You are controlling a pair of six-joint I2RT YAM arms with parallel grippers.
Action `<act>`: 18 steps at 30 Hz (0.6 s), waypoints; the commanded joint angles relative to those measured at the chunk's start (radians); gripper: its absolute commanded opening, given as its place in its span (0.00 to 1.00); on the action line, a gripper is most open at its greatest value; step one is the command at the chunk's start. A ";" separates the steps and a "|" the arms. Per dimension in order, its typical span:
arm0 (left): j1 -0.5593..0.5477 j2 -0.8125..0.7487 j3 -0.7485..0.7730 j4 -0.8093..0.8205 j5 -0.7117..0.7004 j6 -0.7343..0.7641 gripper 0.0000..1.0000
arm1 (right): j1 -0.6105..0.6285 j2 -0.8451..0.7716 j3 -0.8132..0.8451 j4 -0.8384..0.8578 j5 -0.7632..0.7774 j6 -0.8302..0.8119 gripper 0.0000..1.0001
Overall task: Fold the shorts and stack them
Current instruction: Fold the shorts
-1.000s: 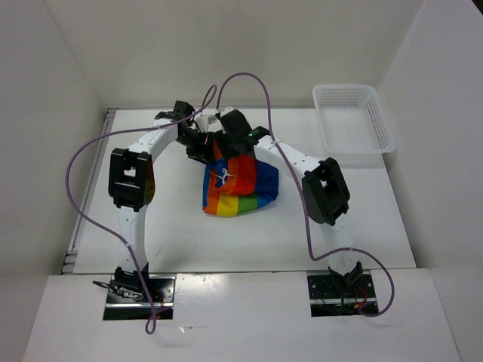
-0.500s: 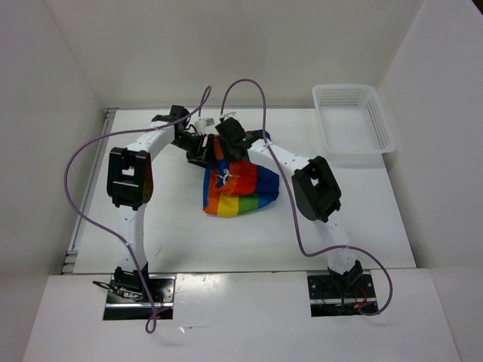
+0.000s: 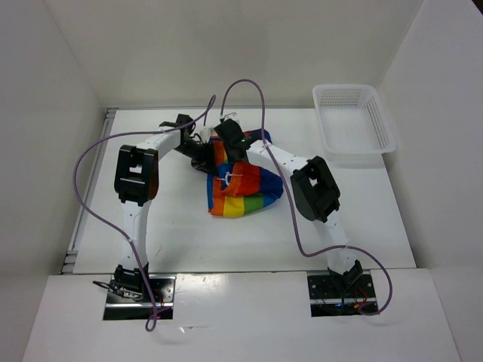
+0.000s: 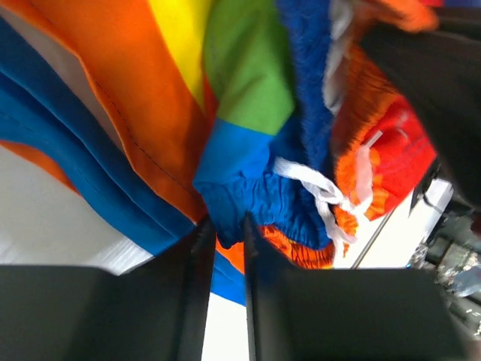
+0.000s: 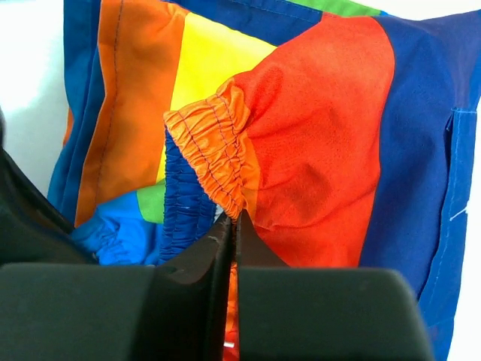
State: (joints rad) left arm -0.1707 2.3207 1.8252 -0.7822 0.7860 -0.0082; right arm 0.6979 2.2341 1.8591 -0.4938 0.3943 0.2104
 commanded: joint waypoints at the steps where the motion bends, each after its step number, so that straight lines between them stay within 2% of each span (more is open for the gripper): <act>1: -0.012 0.011 0.040 0.023 -0.002 0.008 0.17 | 0.008 0.002 0.034 0.032 0.031 -0.006 0.00; 5: 0.006 -0.010 0.077 0.034 -0.011 0.008 0.04 | 0.008 -0.060 -0.003 0.055 -0.069 -0.095 0.00; 7: 0.007 -0.056 0.107 0.034 -0.022 0.008 0.04 | -0.001 -0.140 -0.050 0.066 -0.156 -0.172 0.00; 10: 0.007 -0.095 0.161 0.034 -0.036 0.008 0.04 | -0.026 -0.263 -0.126 0.075 -0.383 -0.224 0.00; 14: -0.003 -0.066 0.248 0.034 -0.014 0.008 0.04 | -0.048 -0.384 -0.222 0.064 -0.530 -0.284 0.00; 18: -0.013 -0.017 0.330 0.012 0.005 0.008 0.07 | -0.057 -0.412 -0.235 0.064 -0.574 -0.284 0.00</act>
State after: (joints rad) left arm -0.1764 2.3077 2.0842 -0.7853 0.7471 -0.0067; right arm 0.6468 1.8633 1.6417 -0.4606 -0.0639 -0.0380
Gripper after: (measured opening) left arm 0.074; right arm 0.008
